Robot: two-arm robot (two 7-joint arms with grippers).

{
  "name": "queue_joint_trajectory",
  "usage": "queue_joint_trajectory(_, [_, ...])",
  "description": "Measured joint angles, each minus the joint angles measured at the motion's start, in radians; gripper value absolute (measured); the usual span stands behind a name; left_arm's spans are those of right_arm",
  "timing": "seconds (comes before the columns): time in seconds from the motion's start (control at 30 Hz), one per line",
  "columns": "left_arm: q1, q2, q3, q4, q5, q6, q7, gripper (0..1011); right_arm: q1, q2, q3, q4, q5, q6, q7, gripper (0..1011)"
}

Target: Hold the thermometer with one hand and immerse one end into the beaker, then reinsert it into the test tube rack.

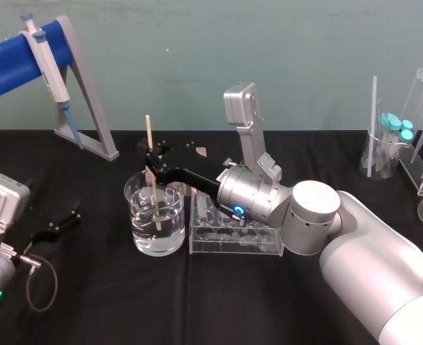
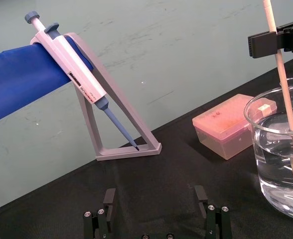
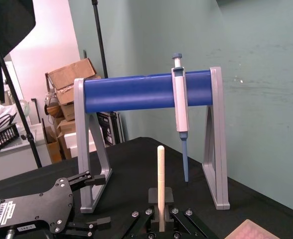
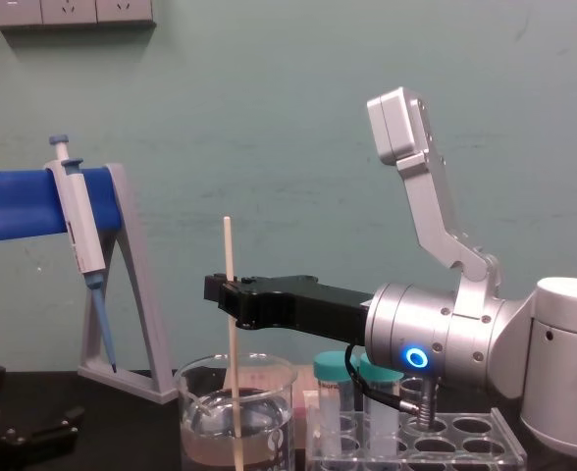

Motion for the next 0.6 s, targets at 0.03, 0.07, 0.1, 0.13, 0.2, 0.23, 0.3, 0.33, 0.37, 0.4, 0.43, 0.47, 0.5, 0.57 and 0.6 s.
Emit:
queue_joint_trajectory(0.03, [0.000, 0.000, 0.000, 0.000, 0.000, 0.000, 0.000, 1004, 0.000, 0.000, 0.000, 0.000, 0.000, 0.000, 0.000, 53])
queue_joint_trajectory(0.07, [0.000, 0.000, 0.000, 0.000, 0.000, 0.000, 0.000, 1004, 0.000, 0.000, 0.000, 0.000, 0.000, 0.000, 0.000, 54])
queue_joint_trajectory(0.1, [0.000, 0.000, 0.000, 0.000, 0.000, 0.000, 0.000, 1004, 0.000, 0.000, 0.000, 0.000, 0.000, 0.000, 0.000, 54])
queue_joint_trajectory(0.13, [0.000, 0.000, 0.000, 0.000, 0.000, 0.000, 0.000, 1004, 0.000, 0.000, 0.000, 0.000, 0.000, 0.000, 0.000, 53])
queue_joint_trajectory(0.2, [0.000, 0.000, 0.000, 0.000, 0.000, 0.000, 0.000, 1004, 0.000, 0.000, 0.000, 0.000, 0.000, 0.000, 0.000, 53])
queue_joint_trajectory(0.23, [0.000, 0.000, 0.000, 0.000, 0.000, 0.000, 0.000, 1004, 0.000, 0.000, 0.000, 0.000, 0.000, 0.000, 0.000, 54])
queue_joint_trajectory(0.3, [0.000, 0.000, 0.000, 0.000, 0.000, 0.000, 0.000, 1004, 0.000, 0.000, 0.000, 0.000, 0.000, 0.000, 0.000, 53])
queue_joint_trajectory(0.33, [0.000, 0.000, 0.000, 0.000, 0.000, 0.000, 0.000, 1004, 0.000, 0.000, 0.000, 0.000, 0.000, 0.000, 0.000, 53])
queue_joint_trajectory(0.37, [0.000, 0.000, 0.000, 0.000, 0.000, 0.000, 0.000, 1004, 0.000, 0.000, 0.000, 0.000, 0.000, 0.000, 0.000, 53])
queue_joint_trajectory(0.4, [0.000, 0.000, 0.000, 0.000, 0.000, 0.000, 0.000, 1003, 0.000, 0.000, 0.000, 0.000, 0.000, 0.000, 0.000, 53])
queue_joint_trajectory(0.43, [0.000, 0.000, 0.000, 0.000, 0.000, 0.000, 0.000, 1004, 0.000, 0.000, 0.000, 0.000, 0.000, 0.000, 0.000, 54])
queue_joint_trajectory(0.47, [0.000, 0.000, 0.000, 0.000, 0.000, 0.000, 0.000, 1004, 0.000, 0.000, 0.000, 0.000, 0.000, 0.000, 0.000, 54])
queue_joint_trajectory(0.5, [0.000, 0.000, 0.000, 0.000, 0.000, 0.000, 0.000, 1004, 0.000, 0.000, 0.000, 0.000, 0.000, 0.000, 0.000, 54])
queue_joint_trajectory(0.57, [0.000, 0.000, 0.000, 0.000, 0.000, 0.000, 0.000, 1004, 0.000, 0.000, 0.000, 0.000, 0.000, 0.000, 0.000, 54])
queue_joint_trajectory(0.6, [0.000, 0.000, 0.000, 0.000, 0.000, 0.000, 0.000, 1004, 0.000, 0.000, 0.000, 0.000, 0.000, 0.000, 0.000, 54])
